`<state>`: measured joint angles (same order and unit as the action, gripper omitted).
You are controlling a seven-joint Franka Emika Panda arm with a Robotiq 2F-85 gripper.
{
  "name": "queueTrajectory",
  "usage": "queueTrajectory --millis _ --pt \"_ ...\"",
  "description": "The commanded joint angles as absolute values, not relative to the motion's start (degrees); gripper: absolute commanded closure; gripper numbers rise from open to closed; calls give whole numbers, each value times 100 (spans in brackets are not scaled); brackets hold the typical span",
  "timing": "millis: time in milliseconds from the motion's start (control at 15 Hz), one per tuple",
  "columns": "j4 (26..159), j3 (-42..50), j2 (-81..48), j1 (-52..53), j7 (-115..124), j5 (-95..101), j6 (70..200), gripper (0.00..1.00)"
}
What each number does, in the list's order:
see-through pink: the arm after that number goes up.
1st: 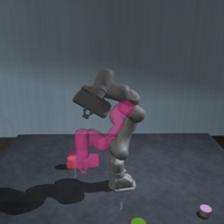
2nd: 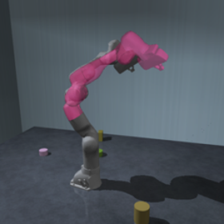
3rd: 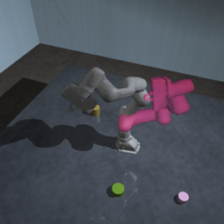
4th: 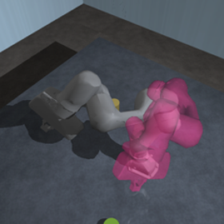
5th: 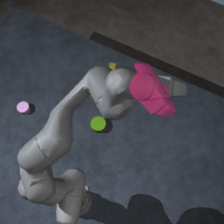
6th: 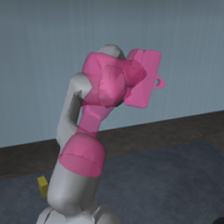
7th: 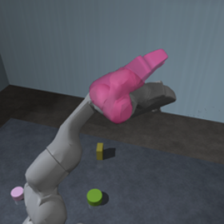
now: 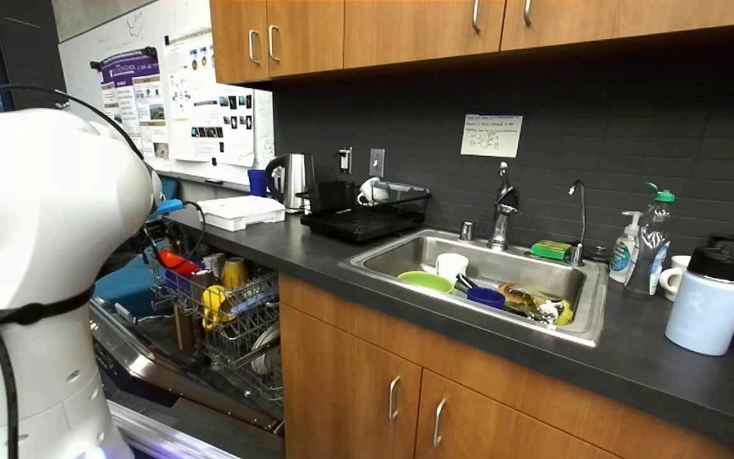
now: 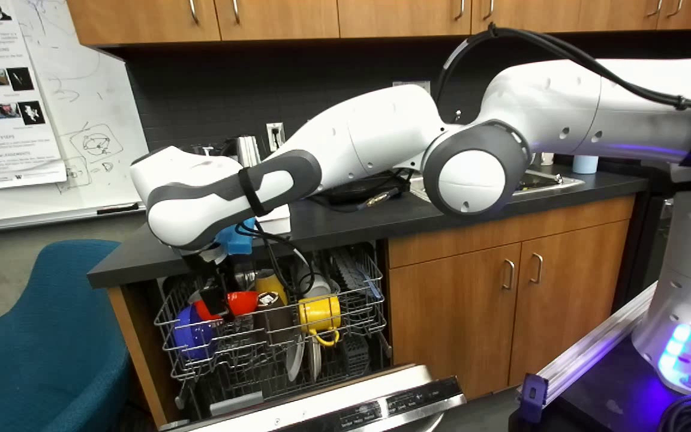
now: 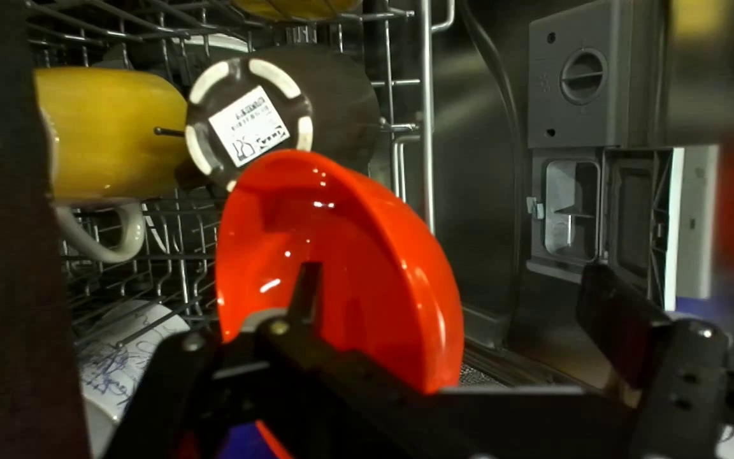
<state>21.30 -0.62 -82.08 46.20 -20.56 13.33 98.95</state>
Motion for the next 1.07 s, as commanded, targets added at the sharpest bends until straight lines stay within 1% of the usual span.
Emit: queueTrajectory --millis 0,533,1000 --pt "2193 29 -7996 4623 -1963 1291 9905 0" --pt "2204 160 -7893 4583 -1960 1349 10008 0" --pt "2289 -21 -7543 4674 -1682 1119 9264 0"
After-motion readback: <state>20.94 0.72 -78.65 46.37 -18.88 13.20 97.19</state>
